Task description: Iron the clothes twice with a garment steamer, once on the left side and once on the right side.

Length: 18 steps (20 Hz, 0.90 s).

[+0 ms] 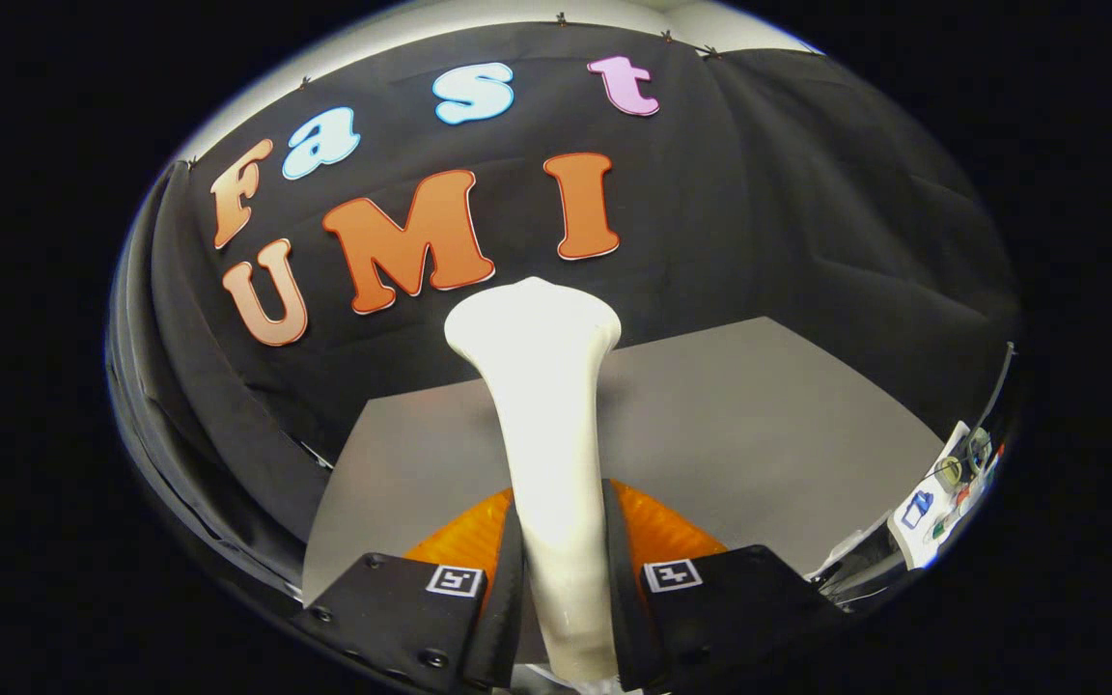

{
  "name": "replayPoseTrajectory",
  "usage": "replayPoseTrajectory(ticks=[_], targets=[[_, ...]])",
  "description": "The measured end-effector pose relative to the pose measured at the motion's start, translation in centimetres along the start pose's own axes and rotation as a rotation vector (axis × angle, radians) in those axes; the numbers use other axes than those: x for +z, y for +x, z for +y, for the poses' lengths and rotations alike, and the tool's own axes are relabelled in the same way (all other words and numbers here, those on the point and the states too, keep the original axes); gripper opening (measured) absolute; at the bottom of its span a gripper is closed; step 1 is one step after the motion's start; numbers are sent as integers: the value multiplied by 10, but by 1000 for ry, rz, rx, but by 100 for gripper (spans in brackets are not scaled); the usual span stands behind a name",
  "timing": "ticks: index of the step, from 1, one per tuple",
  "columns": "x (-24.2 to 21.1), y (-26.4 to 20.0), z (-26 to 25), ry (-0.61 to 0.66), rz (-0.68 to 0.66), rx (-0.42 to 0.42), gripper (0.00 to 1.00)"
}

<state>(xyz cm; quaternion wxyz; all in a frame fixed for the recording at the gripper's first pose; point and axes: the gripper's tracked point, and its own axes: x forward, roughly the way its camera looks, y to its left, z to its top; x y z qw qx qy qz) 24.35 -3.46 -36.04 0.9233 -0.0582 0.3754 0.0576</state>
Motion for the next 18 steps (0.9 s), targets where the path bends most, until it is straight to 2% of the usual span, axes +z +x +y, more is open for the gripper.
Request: replayPoseTrajectory(ticks=[5,9,13,18], targets=[[18,-48,15,53,-77,0,47],[28,-102,38,50,-167,-56,46],[26,-163,83,81,-256,-111,47],[25,-232,162,95,-372,-112,46]])
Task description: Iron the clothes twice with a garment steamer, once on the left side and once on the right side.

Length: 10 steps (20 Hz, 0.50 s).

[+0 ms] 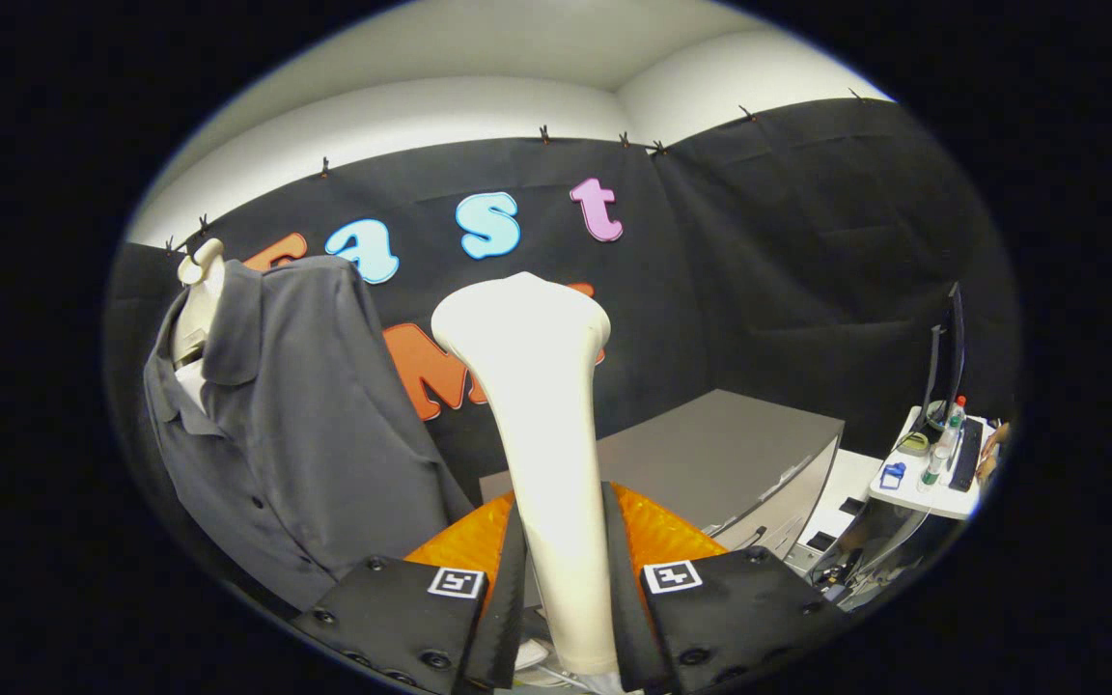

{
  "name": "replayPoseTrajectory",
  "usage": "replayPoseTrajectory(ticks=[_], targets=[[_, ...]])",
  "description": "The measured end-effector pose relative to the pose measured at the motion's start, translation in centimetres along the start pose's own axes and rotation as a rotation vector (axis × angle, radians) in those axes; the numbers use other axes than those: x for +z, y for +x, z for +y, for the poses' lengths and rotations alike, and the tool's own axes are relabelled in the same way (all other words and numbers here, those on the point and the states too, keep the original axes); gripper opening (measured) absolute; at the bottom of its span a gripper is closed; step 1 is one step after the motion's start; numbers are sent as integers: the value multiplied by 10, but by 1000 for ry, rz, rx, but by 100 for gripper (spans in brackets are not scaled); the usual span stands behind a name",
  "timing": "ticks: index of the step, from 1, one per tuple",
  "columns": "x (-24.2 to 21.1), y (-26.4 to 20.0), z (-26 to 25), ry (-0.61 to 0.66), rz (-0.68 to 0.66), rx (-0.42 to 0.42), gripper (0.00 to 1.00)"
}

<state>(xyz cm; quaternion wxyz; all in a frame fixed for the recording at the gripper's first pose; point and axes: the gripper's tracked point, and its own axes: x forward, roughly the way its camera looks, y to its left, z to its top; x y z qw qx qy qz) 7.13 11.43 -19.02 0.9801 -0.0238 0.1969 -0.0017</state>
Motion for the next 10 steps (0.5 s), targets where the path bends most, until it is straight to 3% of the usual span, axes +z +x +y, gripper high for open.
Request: replayPoseTrajectory(ticks=[6,10], targets=[[4,-41,62,-24,-41,0,46],[5,-48,100,-53,-42,51,46]])
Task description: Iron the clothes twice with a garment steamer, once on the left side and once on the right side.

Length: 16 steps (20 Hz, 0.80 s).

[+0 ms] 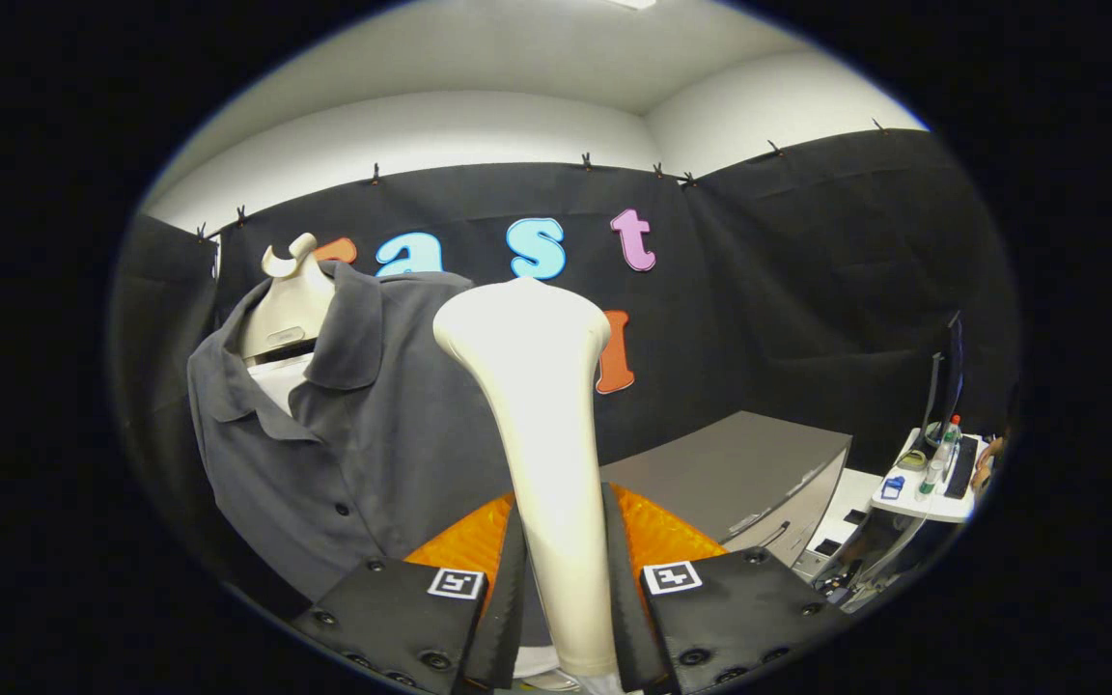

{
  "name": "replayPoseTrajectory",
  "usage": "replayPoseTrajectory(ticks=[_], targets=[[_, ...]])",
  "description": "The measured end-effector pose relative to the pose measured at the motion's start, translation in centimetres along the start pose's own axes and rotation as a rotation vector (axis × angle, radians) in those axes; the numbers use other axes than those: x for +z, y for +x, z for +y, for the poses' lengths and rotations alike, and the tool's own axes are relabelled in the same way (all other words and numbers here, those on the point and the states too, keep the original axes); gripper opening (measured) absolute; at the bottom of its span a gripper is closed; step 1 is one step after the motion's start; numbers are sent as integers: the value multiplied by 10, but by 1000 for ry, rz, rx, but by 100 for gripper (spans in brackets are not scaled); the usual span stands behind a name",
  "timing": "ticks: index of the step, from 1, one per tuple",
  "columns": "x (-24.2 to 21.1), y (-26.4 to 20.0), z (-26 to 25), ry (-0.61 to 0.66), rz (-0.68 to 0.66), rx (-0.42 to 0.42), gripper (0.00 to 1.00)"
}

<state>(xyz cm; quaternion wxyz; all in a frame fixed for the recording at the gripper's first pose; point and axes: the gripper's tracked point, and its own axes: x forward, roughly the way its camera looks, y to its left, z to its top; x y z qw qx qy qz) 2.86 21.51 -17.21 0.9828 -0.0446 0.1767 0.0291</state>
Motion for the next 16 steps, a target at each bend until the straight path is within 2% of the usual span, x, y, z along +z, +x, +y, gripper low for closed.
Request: replayPoseTrajectory(ticks=[6,16], targets=[[-11,16,40,-33,29,66,46],[-57,48,64,-53,132,90,46]])
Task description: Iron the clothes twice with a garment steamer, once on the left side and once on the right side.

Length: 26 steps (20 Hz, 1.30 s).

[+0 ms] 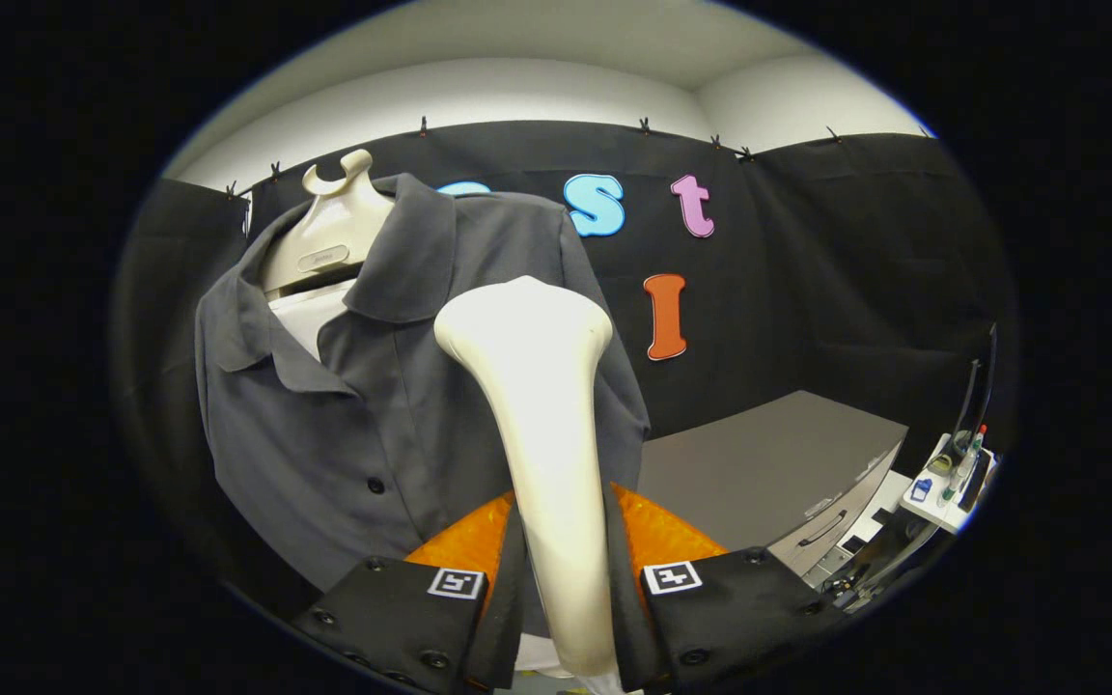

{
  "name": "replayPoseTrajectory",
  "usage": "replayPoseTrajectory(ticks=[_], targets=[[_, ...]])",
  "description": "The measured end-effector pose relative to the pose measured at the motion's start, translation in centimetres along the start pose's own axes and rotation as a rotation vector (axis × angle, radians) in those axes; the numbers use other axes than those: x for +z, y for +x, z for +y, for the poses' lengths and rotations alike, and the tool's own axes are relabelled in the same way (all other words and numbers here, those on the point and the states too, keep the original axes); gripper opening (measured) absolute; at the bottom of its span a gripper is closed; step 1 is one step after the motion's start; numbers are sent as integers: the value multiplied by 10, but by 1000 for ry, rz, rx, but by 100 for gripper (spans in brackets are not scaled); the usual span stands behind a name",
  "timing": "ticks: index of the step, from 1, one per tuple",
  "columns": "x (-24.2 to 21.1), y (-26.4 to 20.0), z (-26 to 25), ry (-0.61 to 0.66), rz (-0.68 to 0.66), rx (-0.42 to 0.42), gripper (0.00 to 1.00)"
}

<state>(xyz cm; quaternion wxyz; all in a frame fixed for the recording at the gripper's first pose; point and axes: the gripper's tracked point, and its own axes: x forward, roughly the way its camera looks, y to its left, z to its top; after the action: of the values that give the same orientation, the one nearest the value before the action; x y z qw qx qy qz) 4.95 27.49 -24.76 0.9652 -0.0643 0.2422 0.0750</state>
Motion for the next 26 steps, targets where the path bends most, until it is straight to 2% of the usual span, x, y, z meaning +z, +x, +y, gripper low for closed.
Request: replayPoseTrajectory(ticks=[10,26], targets=[[-44,23,6,-8,99,-3,46],[-126,21,-3,-11,290,-19,46]])
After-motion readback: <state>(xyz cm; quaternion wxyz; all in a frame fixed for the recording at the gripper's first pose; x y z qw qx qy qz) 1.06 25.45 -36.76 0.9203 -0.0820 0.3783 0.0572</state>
